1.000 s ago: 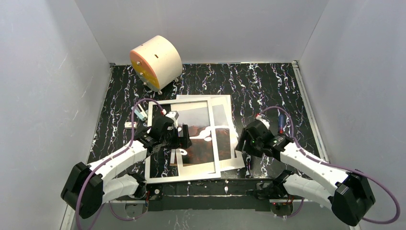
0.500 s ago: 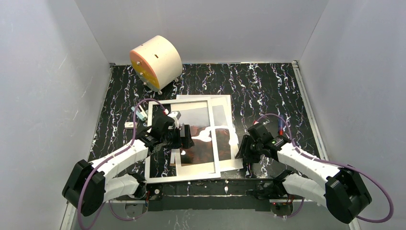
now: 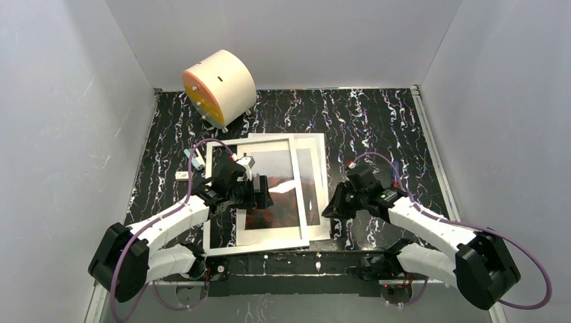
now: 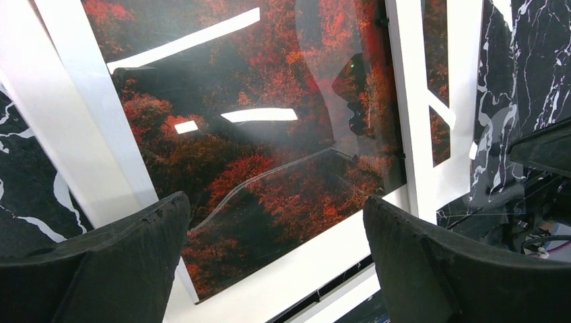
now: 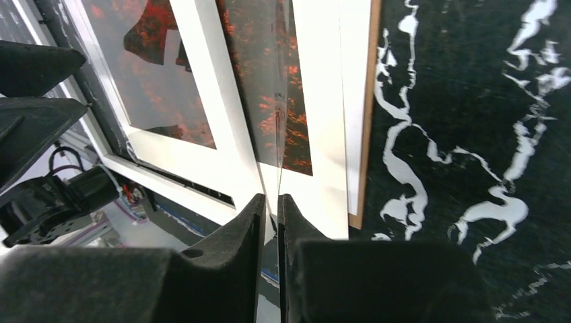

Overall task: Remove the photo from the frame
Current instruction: Adjust the photo frame item at the center of the board.

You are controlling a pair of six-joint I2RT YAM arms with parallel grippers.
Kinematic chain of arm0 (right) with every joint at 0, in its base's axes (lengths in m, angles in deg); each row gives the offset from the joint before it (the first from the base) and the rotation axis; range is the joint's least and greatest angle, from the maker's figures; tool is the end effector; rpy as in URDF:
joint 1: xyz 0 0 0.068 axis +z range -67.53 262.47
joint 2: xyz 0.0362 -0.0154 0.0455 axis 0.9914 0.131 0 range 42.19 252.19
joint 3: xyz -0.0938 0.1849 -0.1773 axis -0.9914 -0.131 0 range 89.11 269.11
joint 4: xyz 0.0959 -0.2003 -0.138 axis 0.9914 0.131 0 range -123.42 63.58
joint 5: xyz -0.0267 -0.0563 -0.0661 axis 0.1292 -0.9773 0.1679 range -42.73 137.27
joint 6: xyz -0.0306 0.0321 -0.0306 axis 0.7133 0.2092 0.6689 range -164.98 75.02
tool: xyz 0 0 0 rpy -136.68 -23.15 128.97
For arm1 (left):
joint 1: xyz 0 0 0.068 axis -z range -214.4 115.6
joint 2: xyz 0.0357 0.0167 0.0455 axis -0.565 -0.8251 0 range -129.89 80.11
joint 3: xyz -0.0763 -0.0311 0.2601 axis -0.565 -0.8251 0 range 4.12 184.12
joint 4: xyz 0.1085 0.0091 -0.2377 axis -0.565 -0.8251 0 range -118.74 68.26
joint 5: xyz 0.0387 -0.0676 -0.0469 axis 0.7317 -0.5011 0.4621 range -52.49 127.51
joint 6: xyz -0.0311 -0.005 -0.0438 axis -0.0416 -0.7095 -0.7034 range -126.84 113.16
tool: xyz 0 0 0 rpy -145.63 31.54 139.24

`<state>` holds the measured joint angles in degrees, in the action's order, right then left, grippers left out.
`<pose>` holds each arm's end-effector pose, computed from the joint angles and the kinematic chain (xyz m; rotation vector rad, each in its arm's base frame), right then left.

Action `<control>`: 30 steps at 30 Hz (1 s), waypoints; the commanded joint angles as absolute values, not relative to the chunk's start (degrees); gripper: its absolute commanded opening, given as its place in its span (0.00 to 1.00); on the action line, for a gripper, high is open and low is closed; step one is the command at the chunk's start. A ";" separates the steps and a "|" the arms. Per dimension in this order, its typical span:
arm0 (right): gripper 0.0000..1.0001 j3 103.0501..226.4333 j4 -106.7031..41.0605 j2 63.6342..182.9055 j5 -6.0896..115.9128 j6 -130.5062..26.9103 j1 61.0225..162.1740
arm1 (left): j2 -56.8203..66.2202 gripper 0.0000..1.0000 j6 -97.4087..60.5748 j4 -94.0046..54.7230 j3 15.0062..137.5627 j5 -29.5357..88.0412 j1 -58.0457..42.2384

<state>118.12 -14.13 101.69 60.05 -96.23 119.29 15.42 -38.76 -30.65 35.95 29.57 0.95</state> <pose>0.1535 0.1249 0.1854 0.2247 2.6397 0.8870 0.1824 -0.1353 0.1969 0.1470 2.4082 -0.7375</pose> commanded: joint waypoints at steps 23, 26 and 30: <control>0.02 114.19 -32.81 103.28 65.20 -105.09 123.09 | 12.99 0.98 -38.21 -26.35 39.79 22.87 2.17; 0.02 113.98 -33.72 102.69 65.73 -105.90 123.13 | 13.65 0.98 -38.76 -24.11 39.67 23.48 3.91; 0.03 113.45 -36.44 103.10 67.21 -106.81 123.12 | 13.95 0.98 -39.40 -22.82 38.89 25.50 5.91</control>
